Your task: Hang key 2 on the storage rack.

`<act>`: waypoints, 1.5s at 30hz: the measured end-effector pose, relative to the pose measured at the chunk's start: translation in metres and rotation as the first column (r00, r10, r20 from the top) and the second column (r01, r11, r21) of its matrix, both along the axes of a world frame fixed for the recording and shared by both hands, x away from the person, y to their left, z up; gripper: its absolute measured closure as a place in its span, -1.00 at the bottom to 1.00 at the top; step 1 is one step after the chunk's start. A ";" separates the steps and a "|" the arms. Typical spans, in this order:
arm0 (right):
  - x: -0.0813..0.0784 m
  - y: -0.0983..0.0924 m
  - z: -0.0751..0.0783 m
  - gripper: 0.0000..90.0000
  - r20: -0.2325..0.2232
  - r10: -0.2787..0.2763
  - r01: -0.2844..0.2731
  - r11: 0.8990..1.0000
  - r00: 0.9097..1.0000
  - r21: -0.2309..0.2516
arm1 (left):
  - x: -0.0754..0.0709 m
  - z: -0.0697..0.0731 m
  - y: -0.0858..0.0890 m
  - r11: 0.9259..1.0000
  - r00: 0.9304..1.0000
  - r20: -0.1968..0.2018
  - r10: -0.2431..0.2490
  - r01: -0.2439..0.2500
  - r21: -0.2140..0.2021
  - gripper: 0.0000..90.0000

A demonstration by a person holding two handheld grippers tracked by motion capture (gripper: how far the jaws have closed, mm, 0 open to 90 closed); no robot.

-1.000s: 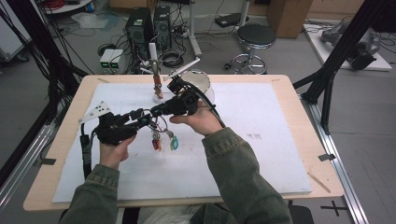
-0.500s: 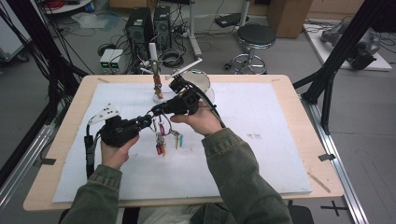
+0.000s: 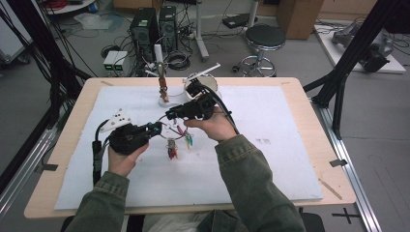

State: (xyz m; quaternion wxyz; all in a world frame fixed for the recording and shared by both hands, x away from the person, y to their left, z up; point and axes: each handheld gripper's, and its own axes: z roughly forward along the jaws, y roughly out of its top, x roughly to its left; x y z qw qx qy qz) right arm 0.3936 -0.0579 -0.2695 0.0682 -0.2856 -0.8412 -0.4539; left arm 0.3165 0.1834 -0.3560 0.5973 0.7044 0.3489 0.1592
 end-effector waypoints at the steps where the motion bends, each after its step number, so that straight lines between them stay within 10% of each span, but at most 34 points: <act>1: 0.000 -0.002 0.000 0.39 0.000 -0.012 0.012 1.000 1.000 -0.002 | 0.000 0.000 0.000 1.000 1.000 0.002 0.001 -0.001 0.004 0.93; 15: 0.002 -0.044 0.000 -0.45 0.016 -0.170 0.169 0.985 0.985 0.014 | -0.002 0.003 0.006 0.999 0.999 0.013 0.034 -0.033 -0.017 0.94; 23: 0.002 -0.071 -0.001 -0.93 0.014 -0.292 0.292 0.956 0.956 0.010 | -0.004 0.008 0.017 0.996 0.996 0.019 0.083 -0.082 -0.043 0.94; 45: -0.009 -0.135 -0.017 -0.96 0.097 -0.418 0.419 0.908 0.903 0.013 | 0.000 0.014 0.040 0.983 0.987 0.019 0.160 -0.158 -0.089 0.94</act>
